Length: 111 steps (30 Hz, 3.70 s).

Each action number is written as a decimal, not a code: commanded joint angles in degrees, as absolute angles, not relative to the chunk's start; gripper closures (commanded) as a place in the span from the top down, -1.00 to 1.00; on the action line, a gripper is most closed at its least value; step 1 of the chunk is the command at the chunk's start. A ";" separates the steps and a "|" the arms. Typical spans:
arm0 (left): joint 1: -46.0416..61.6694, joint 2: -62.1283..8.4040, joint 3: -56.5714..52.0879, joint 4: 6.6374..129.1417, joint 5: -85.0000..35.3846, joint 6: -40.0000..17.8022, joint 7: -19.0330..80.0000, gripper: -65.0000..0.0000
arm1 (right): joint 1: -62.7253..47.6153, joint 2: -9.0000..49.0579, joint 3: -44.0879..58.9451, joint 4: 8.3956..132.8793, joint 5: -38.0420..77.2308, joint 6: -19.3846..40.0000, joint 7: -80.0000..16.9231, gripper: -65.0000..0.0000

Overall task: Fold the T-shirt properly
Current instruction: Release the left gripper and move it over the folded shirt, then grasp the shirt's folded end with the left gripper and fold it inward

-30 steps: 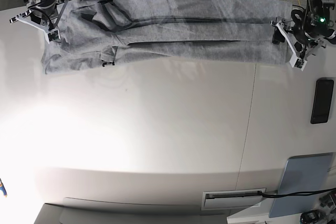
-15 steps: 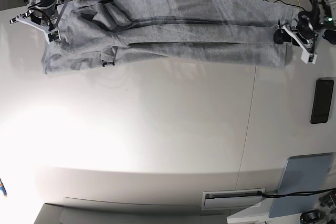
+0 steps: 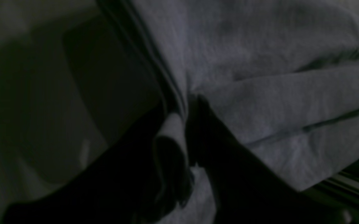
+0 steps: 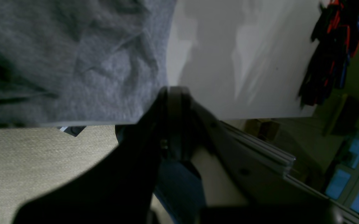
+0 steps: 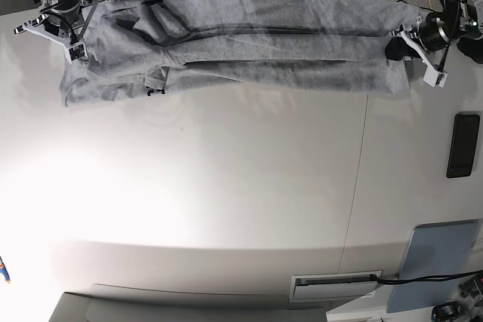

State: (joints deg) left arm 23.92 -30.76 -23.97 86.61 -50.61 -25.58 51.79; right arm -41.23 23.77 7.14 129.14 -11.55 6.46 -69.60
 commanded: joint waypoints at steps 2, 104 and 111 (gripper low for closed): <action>22.52 -31.46 -24.86 86.96 -46.96 -23.90 52.23 -1.00 | -41.41 24.32 7.62 130.19 -12.49 6.17 -68.73 -1.00; 20.14 -18.09 0.99 113.71 -52.34 -35.86 63.57 0.09 | -41.10 24.29 7.60 130.19 -12.45 6.15 -65.60 -1.00; 17.87 -18.11 0.95 113.71 -73.58 -40.00 75.42 0.09 | -41.10 24.29 7.62 130.19 -12.47 6.13 -65.56 -1.00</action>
State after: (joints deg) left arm 18.35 -17.80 1.15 112.81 -71.96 -39.94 76.31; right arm -40.95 23.64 7.14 129.14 -11.55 6.46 -65.98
